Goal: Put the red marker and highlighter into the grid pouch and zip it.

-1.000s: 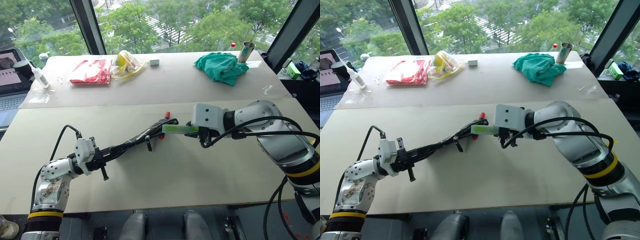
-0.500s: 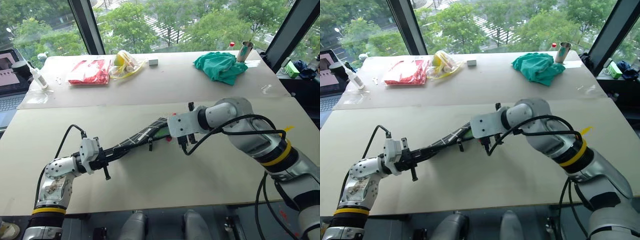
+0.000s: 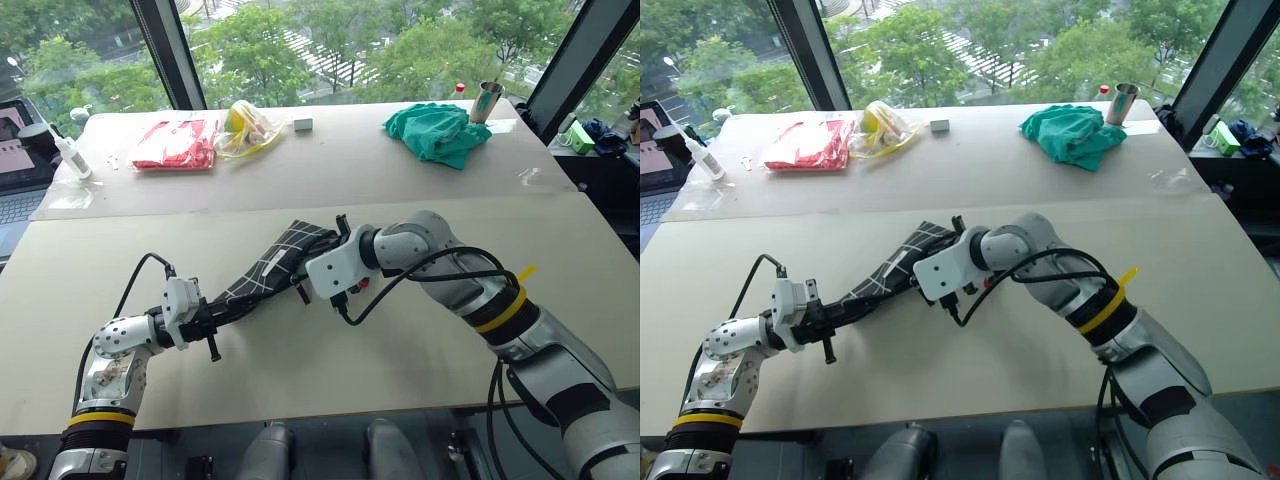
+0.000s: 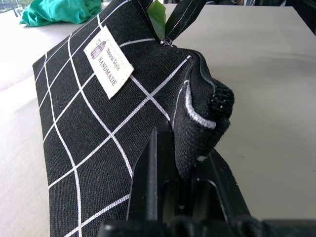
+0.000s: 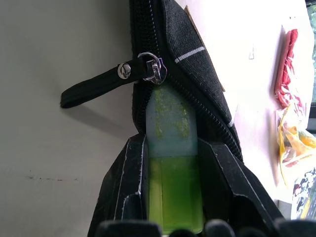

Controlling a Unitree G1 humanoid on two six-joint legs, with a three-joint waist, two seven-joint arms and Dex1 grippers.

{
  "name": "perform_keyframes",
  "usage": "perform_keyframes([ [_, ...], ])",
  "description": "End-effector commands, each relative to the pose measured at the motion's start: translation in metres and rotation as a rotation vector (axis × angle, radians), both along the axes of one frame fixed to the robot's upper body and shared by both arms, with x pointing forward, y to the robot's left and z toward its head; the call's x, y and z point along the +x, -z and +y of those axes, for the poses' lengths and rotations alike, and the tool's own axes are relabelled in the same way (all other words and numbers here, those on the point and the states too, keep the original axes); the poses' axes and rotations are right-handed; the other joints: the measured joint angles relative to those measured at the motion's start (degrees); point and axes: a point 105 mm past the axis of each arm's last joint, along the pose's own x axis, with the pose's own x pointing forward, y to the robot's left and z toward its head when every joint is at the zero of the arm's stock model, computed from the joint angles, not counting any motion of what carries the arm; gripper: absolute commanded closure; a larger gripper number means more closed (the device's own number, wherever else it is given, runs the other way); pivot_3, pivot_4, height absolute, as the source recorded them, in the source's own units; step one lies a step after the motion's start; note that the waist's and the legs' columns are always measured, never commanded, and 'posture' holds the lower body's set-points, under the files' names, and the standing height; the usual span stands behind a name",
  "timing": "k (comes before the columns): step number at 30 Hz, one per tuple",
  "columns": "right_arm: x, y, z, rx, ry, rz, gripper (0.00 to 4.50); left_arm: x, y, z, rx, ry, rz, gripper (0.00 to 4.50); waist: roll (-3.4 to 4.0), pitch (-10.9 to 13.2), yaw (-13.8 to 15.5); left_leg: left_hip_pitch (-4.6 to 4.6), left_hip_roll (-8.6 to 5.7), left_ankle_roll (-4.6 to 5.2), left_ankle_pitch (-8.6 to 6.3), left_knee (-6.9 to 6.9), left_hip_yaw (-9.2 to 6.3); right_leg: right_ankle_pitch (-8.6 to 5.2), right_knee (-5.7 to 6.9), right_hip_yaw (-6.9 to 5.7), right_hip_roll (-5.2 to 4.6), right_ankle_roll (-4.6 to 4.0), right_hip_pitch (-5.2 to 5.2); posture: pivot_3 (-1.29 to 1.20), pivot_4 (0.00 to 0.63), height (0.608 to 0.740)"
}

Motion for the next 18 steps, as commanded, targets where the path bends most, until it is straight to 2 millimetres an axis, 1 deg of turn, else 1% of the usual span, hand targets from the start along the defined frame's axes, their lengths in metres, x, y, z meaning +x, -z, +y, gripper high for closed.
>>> perform_keyframes([
  [1,-0.006,-0.004,0.009,-0.013,-0.109,-0.057,3.48,0.000,-0.015,-0.010,-0.009,0.052,-0.083,4.50,0.00,0.00,-0.15,0.00,0.00,0.00,0.00,-0.01,0.00,0.00,0.00,0.00,0.00,0.00,0.00,0.00,0.150,0.740],
  [3,-0.004,-0.005,0.004,-0.031,-0.117,-0.051,3.48,0.000,-0.015,-0.010,-0.008,0.052,-0.083,4.50,0.00,0.00,-0.24,0.01,0.00,0.00,0.00,-0.02,0.00,0.00,0.00,0.00,0.00,0.00,0.00,0.00,0.150,0.740],
  [5,-0.001,-0.016,0.004,-0.003,-0.125,-0.056,3.48,0.000,-0.015,-0.010,-0.007,0.050,-0.082,4.50,0.00,0.00,-0.27,0.01,0.01,0.00,0.00,-0.03,0.00,0.00,0.00,-0.01,0.00,0.00,0.00,0.00,0.150,0.740],
  [8,-0.001,-0.026,0.004,0.023,-0.134,-0.049,3.48,0.000,-0.014,-0.009,-0.006,0.050,-0.082,4.50,0.00,0.00,-0.26,0.01,0.01,0.00,0.00,-0.03,0.00,0.00,0.00,-0.01,0.00,0.00,0.00,0.00,0.150,0.740],
  [9,-0.004,-0.027,0.005,0.034,-0.138,-0.015,2.98,0.000,-0.014,-0.009,-0.006,0.050,-0.083,4.50,0.00,0.00,-0.25,0.01,0.01,0.00,0.00,-0.03,-0.01,0.00,0.00,-0.01,0.00,0.00,0.00,0.00,0.150,0.740],
  [11,-0.010,-0.028,0.004,0.035,-0.151,0.031,2.33,0.000,-0.014,-0.009,-0.007,0.050,-0.085,4.50,0.00,0.00,-0.25,0.00,0.00,0.00,0.00,-0.03,-0.01,0.00,-0.01,-0.01,0.00,0.00,0.00,0.00,0.150,0.740],
  [12,-0.012,-0.030,0.005,0.048,-0.161,0.035,2.12,0.000,-0.015,-0.009,-0.008,0.050,-0.085,4.50,0.00,0.00,-0.27,0.00,0.00,0.00,0.00,-0.03,-0.01,0.00,-0.01,0.00,0.00,0.00,0.00,0.00,0.150,0.740],
  [14,-0.011,-0.036,0.008,0.093,-0.148,0.040,1.37,0.000,-0.015,-0.009,-0.008,0.051,-0.086,4.50,0.00,0.00,-0.28,0.01,0.02,0.00,0.00,-0.03,-0.02,0.00,-0.01,-0.01,0.01,0.00,0.00,0.00,0.150,0.740],
  [15,-0.012,-0.037,0.006,0.092,-0.153,0.045,1.06,0.000,-0.014,-0.010,-0.009,0.052,-0.086,4.50,0.00,0.00,-0.31,0.01,0.02,0.00,0.00,-0.04,-0.02,0.00,0.00,-0.01,0.01,0.00,0.00,0.00,0.150,0.740],
  [16,-0.010,-0.041,0.004,0.110,-0.131,0.056,0.65,0.000,-0.014,-0.010,-0.010,0.053,-0.087,4.50,0.00,0.00,-0.30,0.01,0.02,0.00,0.00,-0.04,-0.03,0.00,0.00,-0.01,0.01,0.00,0.00,0.00,0.150,0.740],
  [17,-0.009,-0.045,0.002,0.116,-0.119,0.063,0.35,0.000,-0.014,-0.010,-0.010,0.054,-0.087,4.50,0.00,0.00,-0.30,0.01,0.02,-0.01,0.00,-0.04,-0.03,0.00,0.01,-0.01,0.01,0.00,-0.01,0.00,0.150,0.740],
  [18,-0.008,-0.050,-0.002,0.120,-0.118,0.064,0.35,0.000,-0.014,-0.011,-0.012,0.054,-0.087,4.50,0.00,0.00,-0.28,0.00,0.01,-0.01,0.00,-0.04,-0.03,0.00,0.00,-0.01,0.01,0.00,0.00,0.00,0.150,0.740],
])
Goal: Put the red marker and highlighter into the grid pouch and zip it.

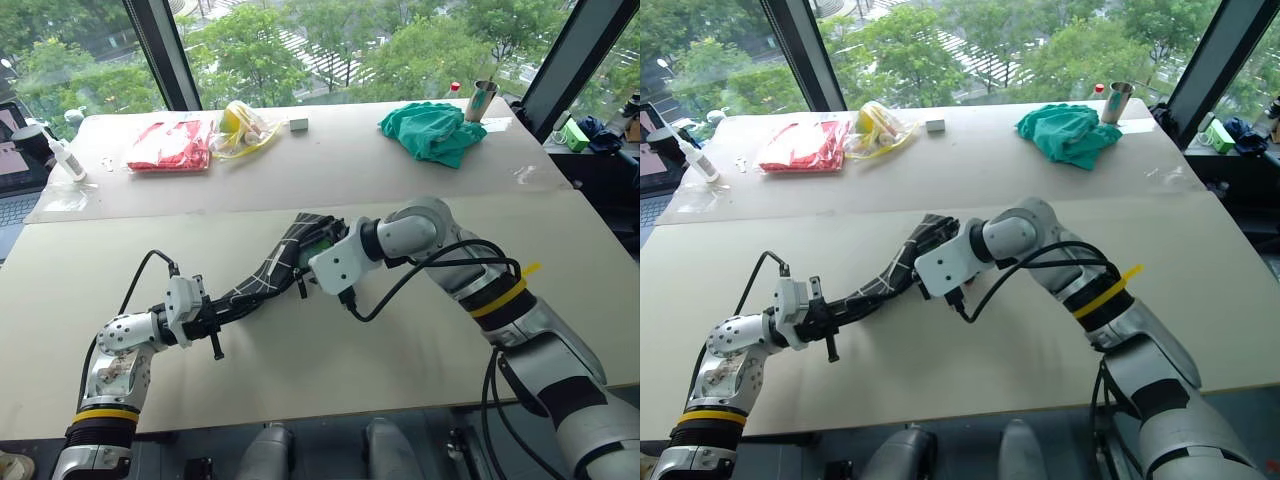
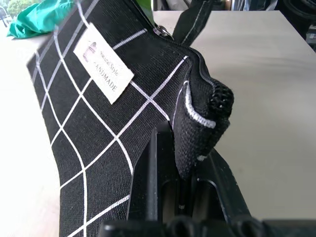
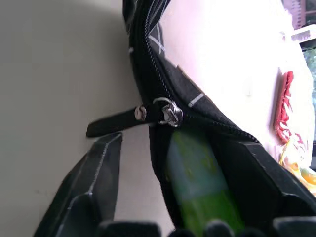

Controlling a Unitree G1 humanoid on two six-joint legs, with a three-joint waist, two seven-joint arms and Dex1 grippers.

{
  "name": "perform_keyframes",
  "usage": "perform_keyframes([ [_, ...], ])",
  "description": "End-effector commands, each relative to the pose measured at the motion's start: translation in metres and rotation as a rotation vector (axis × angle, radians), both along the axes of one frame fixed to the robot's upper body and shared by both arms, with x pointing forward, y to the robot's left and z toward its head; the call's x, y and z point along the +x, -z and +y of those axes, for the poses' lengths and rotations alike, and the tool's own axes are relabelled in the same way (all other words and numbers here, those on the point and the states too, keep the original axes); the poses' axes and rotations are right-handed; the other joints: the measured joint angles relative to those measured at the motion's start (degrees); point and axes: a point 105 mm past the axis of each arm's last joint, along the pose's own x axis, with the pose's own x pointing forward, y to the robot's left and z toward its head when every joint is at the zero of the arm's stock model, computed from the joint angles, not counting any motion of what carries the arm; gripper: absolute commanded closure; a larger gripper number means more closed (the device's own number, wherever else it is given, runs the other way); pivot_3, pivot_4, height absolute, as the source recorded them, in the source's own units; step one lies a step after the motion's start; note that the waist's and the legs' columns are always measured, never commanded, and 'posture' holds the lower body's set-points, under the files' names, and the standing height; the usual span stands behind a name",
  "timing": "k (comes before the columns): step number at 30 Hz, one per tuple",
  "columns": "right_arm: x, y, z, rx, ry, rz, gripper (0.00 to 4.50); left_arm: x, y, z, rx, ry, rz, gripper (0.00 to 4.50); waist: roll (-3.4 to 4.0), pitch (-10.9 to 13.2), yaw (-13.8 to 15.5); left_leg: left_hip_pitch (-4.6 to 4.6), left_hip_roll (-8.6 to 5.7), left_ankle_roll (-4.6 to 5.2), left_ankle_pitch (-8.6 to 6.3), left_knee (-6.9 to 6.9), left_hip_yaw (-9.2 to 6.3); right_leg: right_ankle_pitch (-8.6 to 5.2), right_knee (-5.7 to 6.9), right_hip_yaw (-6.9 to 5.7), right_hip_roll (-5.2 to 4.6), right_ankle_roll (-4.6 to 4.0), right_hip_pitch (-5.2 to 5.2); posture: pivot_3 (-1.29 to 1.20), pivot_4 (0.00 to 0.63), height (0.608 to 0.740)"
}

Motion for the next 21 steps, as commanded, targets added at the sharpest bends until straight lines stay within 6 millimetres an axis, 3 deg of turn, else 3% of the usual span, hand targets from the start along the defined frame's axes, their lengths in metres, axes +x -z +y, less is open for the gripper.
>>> perform_keyframes([
  [1,-0.001,-0.033,-0.008,0.079,0.009,-0.011,0.35,-0.001,-0.007,-0.004,-0.005,0.020,-0.042,4.50,0.00,0.00,0.11,0.01,0.00,0.00,0.00,0.00,0.00,0.00,0.00,0.00,0.00,0.00,0.01,0.00,0.150,0.740],
  [5,0.005,-0.065,-0.029,0.169,0.084,0.016,0.35,-0.001,-0.008,-0.004,-0.020,0.015,-0.041,4.50,0.00,0.00,0.20,-0.01,-0.02,0.02,-0.01,0.00,0.00,0.00,-0.02,0.01,-0.01,0.00,0.02,0.00,0.150,0.740],
  [10,0.001,-0.080,-0.063,0.279,0.193,0.116,0.35,-0.003,-0.008,-0.004,-0.027,0.005,-0.039,4.50,0.00,0.00,0.17,-0.01,0.00,0.10,-0.06,0.00,-0.01,0.00,-0.03,0.00,-0.01,0.00,0.01,0.00,0.150,0.740],
  [14,0.015,-0.061,-0.092,0.428,0.452,0.254,0.35,-0.005,-0.009,0.002,-0.025,-0.025,-0.043,4.50,0.00,0.00,0.33,-0.01,-0.01,0.14,-0.08,0.00,-0.02,0.00,-0.05,0.01,-0.02,0.00,0.05,0.00,0.150,0.740],
  [21,0.052,-0.025,-0.118,0.735,0.981,0.514,0.35,-0.010,-0.013,0.020,-0.024,-0.092,-0.041,4.50,0.01,0.00,-0.12,-0.01,0.03,0.14,-0.08,-0.06,0.02,0.02,0.09,0.09,0.00,-0.03,-0.09,0.00,0.150,0.740],
])
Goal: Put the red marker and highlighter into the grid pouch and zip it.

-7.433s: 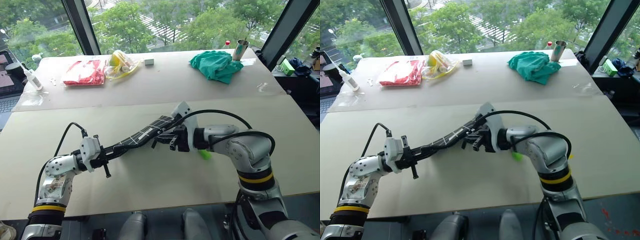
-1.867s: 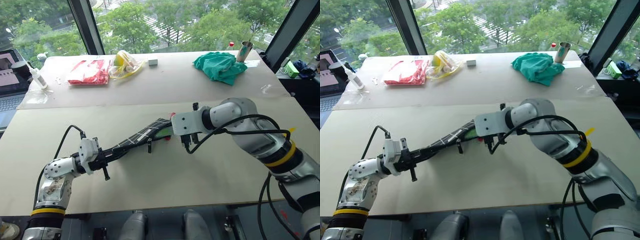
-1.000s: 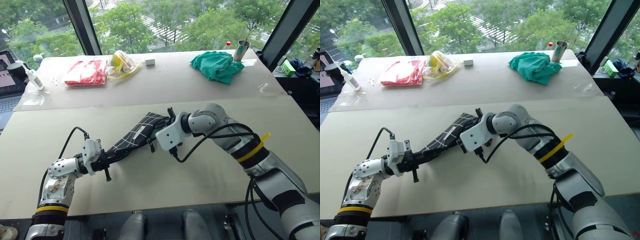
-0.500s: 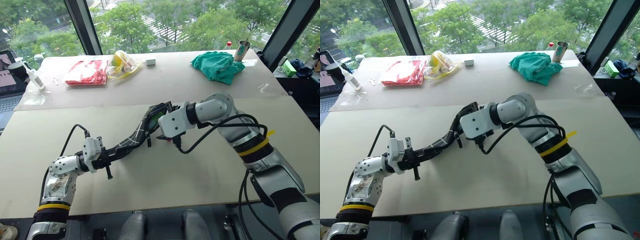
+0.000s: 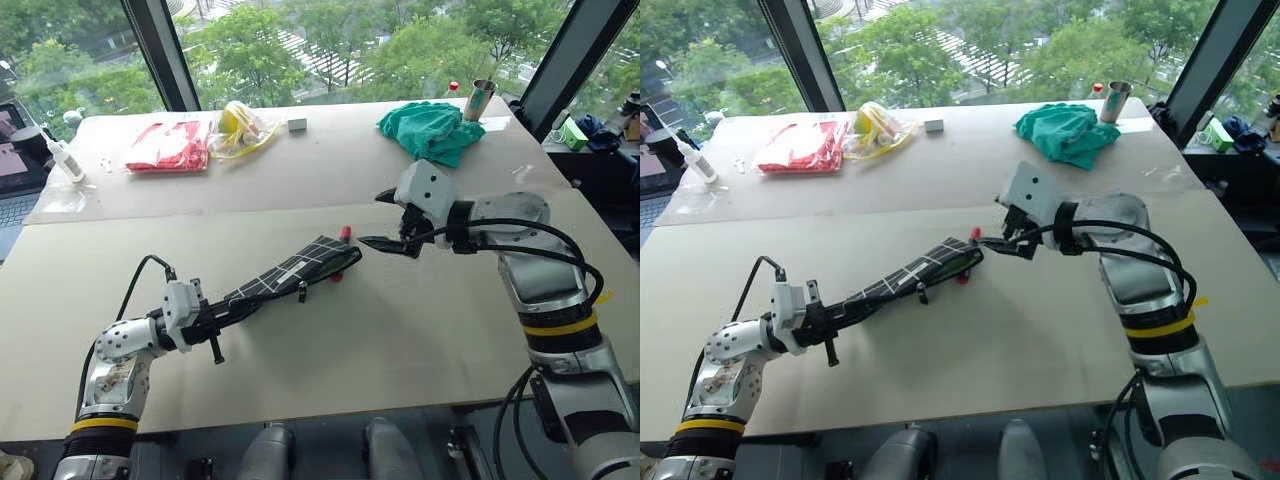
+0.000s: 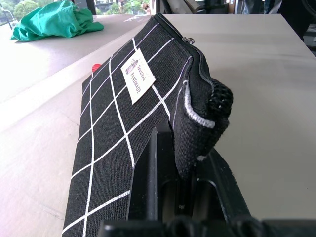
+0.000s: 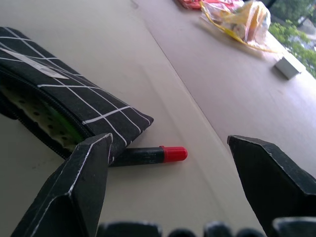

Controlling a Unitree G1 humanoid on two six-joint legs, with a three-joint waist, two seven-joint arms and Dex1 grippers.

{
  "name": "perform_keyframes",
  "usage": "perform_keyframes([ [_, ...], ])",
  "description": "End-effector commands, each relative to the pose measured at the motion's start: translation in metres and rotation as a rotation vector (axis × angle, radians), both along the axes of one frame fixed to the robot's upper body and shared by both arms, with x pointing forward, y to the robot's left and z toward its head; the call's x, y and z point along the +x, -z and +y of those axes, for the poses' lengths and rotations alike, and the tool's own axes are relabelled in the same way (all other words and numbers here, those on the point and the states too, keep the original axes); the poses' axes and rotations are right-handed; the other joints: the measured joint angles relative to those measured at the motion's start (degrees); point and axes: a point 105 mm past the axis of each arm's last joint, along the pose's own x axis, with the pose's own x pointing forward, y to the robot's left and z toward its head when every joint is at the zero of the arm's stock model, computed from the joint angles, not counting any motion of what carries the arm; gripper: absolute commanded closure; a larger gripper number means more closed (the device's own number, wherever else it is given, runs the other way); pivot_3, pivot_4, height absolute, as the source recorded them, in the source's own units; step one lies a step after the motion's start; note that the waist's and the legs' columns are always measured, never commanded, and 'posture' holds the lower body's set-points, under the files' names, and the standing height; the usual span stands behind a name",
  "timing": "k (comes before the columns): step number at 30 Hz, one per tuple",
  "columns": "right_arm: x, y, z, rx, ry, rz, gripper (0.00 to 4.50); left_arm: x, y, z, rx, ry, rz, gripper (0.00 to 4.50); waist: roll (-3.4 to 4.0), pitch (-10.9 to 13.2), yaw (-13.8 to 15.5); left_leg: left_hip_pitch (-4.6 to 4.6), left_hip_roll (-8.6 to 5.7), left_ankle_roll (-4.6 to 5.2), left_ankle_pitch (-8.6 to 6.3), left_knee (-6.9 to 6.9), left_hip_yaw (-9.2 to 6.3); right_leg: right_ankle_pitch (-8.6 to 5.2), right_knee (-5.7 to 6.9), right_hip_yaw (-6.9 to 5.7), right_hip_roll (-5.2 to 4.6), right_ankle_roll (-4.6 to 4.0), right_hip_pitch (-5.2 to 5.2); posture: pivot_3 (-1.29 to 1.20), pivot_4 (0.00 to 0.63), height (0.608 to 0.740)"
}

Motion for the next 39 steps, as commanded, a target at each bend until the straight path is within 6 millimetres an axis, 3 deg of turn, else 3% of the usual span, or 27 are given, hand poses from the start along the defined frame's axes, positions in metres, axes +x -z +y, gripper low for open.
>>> perform_keyframes([
  [1,0.014,-0.004,-0.013,0.146,0.271,0.091,0.35,-0.003,-0.015,0.017,-0.015,-0.061,-0.036,4.50,0.00,0.00,0.10,0.00,-0.01,0.00,0.00,-0.02,-0.01,0.00,0.00,0.01,0.00,0.00,0.00,0.00,0.150,0.740],
  [8,0.001,0.019,-0.001,0.129,0.327,0.222,0.35,-0.008,-0.023,0.037,-0.042,-0.138,-0.034,4.50,0.01,0.00,0.43,-0.12,-0.10,-0.02,0.01,-0.04,-0.03,0.00,-0.06,0.01,-0.06,0.00,-0.12,0.00,0.150,0.740],
  [19,-0.002,0.037,0.039,0.261,0.452,0.514,0.35,-0.017,-0.018,0.026,-0.067,-0.145,-0.021,4.50,0.02,-0.01,0.04,-0.15,-0.06,-0.06,0.03,-0.09,-0.01,0.01,0.25,0.05,-0.05,-0.01,-0.36,0.00,0.150,0.740],
  [25,0.007,0.026,0.041,0.280,0.464,0.502,0.35,-0.023,-0.017,0.032,-0.077,-0.183,-0.017,4.50,0.02,-0.01,0.01,-0.54,-0.09,-0.59,0.35,-0.08,-0.01,0.04,0.46,0.09,-0.07,-0.07,-0.84,0.00,0.150,0.740],
  [39,0.020,0.050,0.063,0.230,0.471,0.498,0.35,-0.023,-0.020,0.037,-0.088,-0.235,-0.031,4.50,0.03,-0.01,-0.91,-0.53,-0.07,-0.43,0.26,-0.09,-0.03,0.04,0.75,0.05,-0.05,-0.07,-0.88,0.00,0.150,0.740],
])
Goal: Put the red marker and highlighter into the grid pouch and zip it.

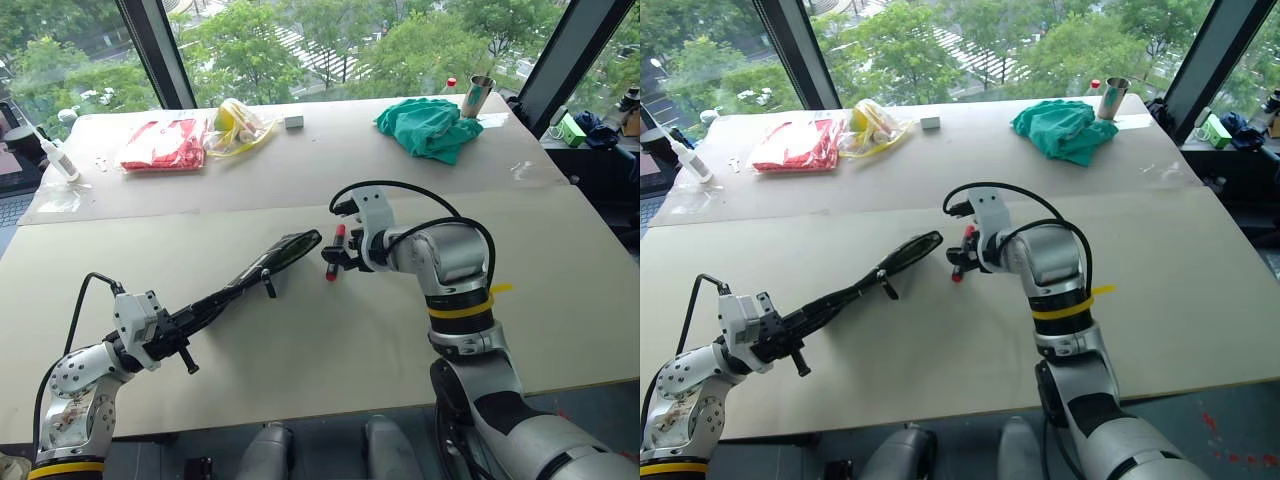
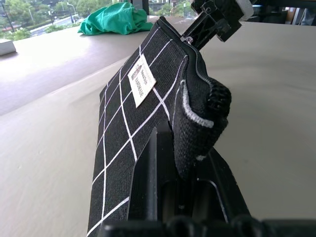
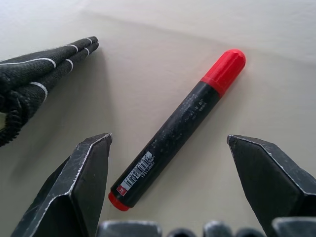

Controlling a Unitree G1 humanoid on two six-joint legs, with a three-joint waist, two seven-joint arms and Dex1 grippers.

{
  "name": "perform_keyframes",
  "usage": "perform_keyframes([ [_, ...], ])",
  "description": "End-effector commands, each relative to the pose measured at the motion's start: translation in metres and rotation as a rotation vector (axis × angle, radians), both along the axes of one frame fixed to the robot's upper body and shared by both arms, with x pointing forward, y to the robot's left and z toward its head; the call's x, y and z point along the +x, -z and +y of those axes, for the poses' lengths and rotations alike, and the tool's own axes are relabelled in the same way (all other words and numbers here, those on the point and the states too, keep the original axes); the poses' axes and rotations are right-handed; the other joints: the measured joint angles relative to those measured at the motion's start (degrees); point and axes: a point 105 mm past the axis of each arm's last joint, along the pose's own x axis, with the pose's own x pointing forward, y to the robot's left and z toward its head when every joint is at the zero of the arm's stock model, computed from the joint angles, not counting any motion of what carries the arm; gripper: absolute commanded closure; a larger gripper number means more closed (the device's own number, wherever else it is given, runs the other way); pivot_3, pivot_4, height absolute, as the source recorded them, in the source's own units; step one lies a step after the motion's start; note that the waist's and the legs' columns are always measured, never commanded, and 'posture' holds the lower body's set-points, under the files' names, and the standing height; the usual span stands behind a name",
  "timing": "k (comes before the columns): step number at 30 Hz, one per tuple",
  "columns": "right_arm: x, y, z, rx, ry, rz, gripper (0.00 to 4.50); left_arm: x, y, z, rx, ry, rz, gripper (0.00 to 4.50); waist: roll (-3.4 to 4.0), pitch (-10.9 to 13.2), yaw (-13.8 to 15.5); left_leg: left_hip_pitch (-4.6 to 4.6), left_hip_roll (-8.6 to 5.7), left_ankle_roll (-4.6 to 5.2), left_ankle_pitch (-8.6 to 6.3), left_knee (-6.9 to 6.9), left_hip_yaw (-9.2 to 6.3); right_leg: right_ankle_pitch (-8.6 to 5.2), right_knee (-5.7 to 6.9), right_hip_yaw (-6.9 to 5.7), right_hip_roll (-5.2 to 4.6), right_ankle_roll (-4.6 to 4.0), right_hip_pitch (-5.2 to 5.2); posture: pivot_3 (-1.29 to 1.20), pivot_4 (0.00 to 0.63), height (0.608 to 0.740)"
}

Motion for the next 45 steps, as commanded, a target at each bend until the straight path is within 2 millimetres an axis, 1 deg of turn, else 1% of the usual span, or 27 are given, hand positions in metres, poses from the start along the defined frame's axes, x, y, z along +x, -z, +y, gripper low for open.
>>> perform_keyframes([
  [1,0.006,-0.003,0.008,-0.013,-0.007,-0.054,0.35,-0.001,-0.011,0.003,-0.012,-0.019,-0.043,4.50,0.00,0.00,-0.12,0.00,0.00,-0.03,0.02,0.00,0.00,0.00,0.00,0.00,0.00,0.00,0.00,0.00,0.150,0.740],
  [3,0.006,0.004,0.011,-0.033,-0.012,-0.054,0.35,-0.001,-0.010,0.002,-0.013,-0.019,-0.044,4.50,0.00,0.00,-0.32,0.01,0.01,-0.04,0.02,0.00,0.00,0.00,0.01,0.00,0.00,0.00,0.00,0.00,0.150,0.740],
  [6,0.008,0.018,0.008,-0.080,-0.002,-0.054,0.35,-0.001,-0.011,0.001,-0.015,-0.019,-0.048,4.50,0.01,-0.01,-0.47,0.01,0.03,-0.03,0.02,-0.01,0.00,0.00,0.02,-0.01,0.02,0.00,-0.01,0.00,0.150,0.740],
  [9,0.010,0.028,0.003,-0.104,0.017,-0.064,1.05,0.000,-0.011,0.000,-0.014,-0.017,-0.052,4.50,-0.02,-0.04,-0.46,0.07,0.02,-0.02,0.01,0.00,0.00,0.00,0.00,0.00,0.02,0.00,0.04,0.00,0.150,0.740],
  [14,0.010,0.031,0.000,-0.125,0.008,-0.109,2.75,0.001,-0.013,-0.002,-0.012,-0.003,-0.056,4.50,-0.04,-0.07,-0.45,0.14,0.03,0.04,-0.02,0.00,0.00,0.00,0.00,0.00,0.02,0.00,0.07,0.00,0.150,0.740],
  [17,0.014,0.031,-0.015,-0.138,0.042,-0.125,3.77,0.003,-0.014,-0.004,-0.006,0.013,-0.059,4.50,-0.04,-0.08,-0.45,0.15,0.03,0.05,-0.03,0.00,0.01,0.00,0.00,0.00,0.02,0.00,0.07,0.00,0.150,0.740],
  [18,0.016,0.030,-0.022,-0.141,0.058,-0.132,4.01,0.003,-0.014,-0.005,-0.003,0.023,-0.058,4.50,-0.04,-0.08,-0.43,0.15,0.03,0.05,-0.03,0.00,0.01,0.00,0.00,0.00,0.02,0.00,0.08,0.00,0.150,0.740],
  [21,0.025,0.011,-0.038,-0.105,0.106,-0.186,4.02,0.004,-0.015,-0.009,0.000,0.056,-0.052,4.50,-0.04,-0.08,-0.02,0.14,0.00,0.05,-0.02,0.01,0.00,0.00,-0.02,0.00,0.02,0.00,0.11,0.00,0.150,0.740],
  [23,0.033,-0.018,-0.048,-0.094,0.075,-0.316,4.02,0.004,-0.015,-0.012,0.001,0.086,-0.043,4.50,-0.04,-0.07,0.21,0.09,-0.03,0.05,-0.02,0.04,0.01,0.00,-0.04,0.01,0.00,0.00,0.11,0.00,0.150,0.740],
  [24,0.037,-0.045,-0.060,-0.132,0.037,-0.462,4.02,0.005,-0.015,-0.015,0.000,0.106,-0.036,4.50,-0.03,-0.07,0.36,0.05,-0.05,0.05,-0.02,0.04,0.01,0.00,-0.04,0.01,-0.01,0.00,0.09,0.00,0.150,0.740],
  [25,0.036,-0.063,-0.068,-0.171,-0.008,-0.563,4.02,0.005,-0.015,-0.017,0.000,0.122,-0.030,4.50,-0.01,-0.04,0.57,0.01,-0.05,0.05,-0.02,0.06,0.01,0.00,-0.05,0.01,0.00,0.00,0.05,0.00,0.150,0.740],
  [27,0.026,-0.087,-0.076,-0.213,-0.121,-0.683,4.02,0.005,-0.014,-0.019,0.006,0.148,-0.016,4.50,0.01,-0.03,0.84,-0.12,-0.08,0.05,-0.01,0.12,0.04,0.00,-0.10,-0.01,-0.01,0.01,-0.01,0.00,0.150,0.740],
  [28,0.017,-0.097,-0.077,-0.235,-0.203,-0.746,4.02,0.005,-0.014,-0.019,0.008,0.158,-0.013,4.50,0.00,-0.03,0.76,-0.12,-0.08,0.06,-0.02,0.13,0.04,0.00,-0.11,-0.02,-0.01,0.01,-0.01,0.00,0.150,0.740],
  [29,0.002,-0.106,-0.075,-0.281,-0.323,-0.827,4.02,0.006,-0.013,-0.020,0.009,0.167,-0.009,4.50,0.00,-0.03,0.76,-0.09,-0.03,0.06,-0.02,0.13,0.09,0.00,-0.10,-0.03,0.01,0.01,0.01,0.00,0.150,0.740],
  [31,-0.029,-0.107,-0.070,-0.355,-0.548,-0.888,4.02,0.007,-0.013,-0.023,0.011,0.190,-0.004,4.50,0.00,-0.03,0.48,-0.05,0.06,0.28,-0.15,0.11,0.11,-0.01,-0.18,-0.06,0.06,0.01,0.02,0.00,0.150,0.740],
  [32,-0.044,-0.103,-0.067,-0.383,-0.655,-0.891,4.02,0.007,-0.013,-0.024,0.011,0.200,-0.002,4.50,0.00,-0.03,0.27,-0.01,0.08,0.33,-0.18,0.11,0.13,-0.01,-0.21,-0.06,0.08,0.01,0.07,0.00,0.150,0.740],
  [35,-0.067,-0.093,-0.063,-0.450,-0.821,-0.877,4.02,0.009,-0.013,-0.027,0.011,0.214,-0.001,4.50,-0.02,-0.03,-0.31,0.04,0.12,0.37,-0.20,0.11,0.16,-0.01,-0.30,-0.06,0.10,0.01,0.19,0.00,0.150,0.740],
  [37,-0.080,-0.089,-0.055,-0.478,-0.914,-0.873,4.02,0.010,-0.013,-0.028,0.008,0.224,-0.001,4.50,-0.02,-0.02,-0.34,0.03,0.09,0.36,-0.20,0.17,0.21,-0.01,-0.30,-0.02,0.06,0.01,0.19,0.00,0.150,0.740],
  [40,-0.091,-0.085,-0.045,-0.519,-1.007,-0.883,4.02,0.011,-0.013,-0.030,0.008,0.240,0.002,4.50,-0.02,-0.02,-0.06,0.03,0.10,0.36,-0.20,0.24,0.17,-0.01,-0.28,-0.04,0.07,0.01,0.19,0.00,0.150,0.740],
  [45,-0.090,-0.080,-0.040,-0.612,-1.061,-0.910,4.02,0.011,-0.012,-0.034,0.011,0.261,0.005,4.50,-0.02,-0.02,0.82,-0.01,0.05,0.36,-0.20,0.30,0.18,-0.01,-0.31,-0.03,0.04,0.01,0.18,0.00,0.150,0.740],
])
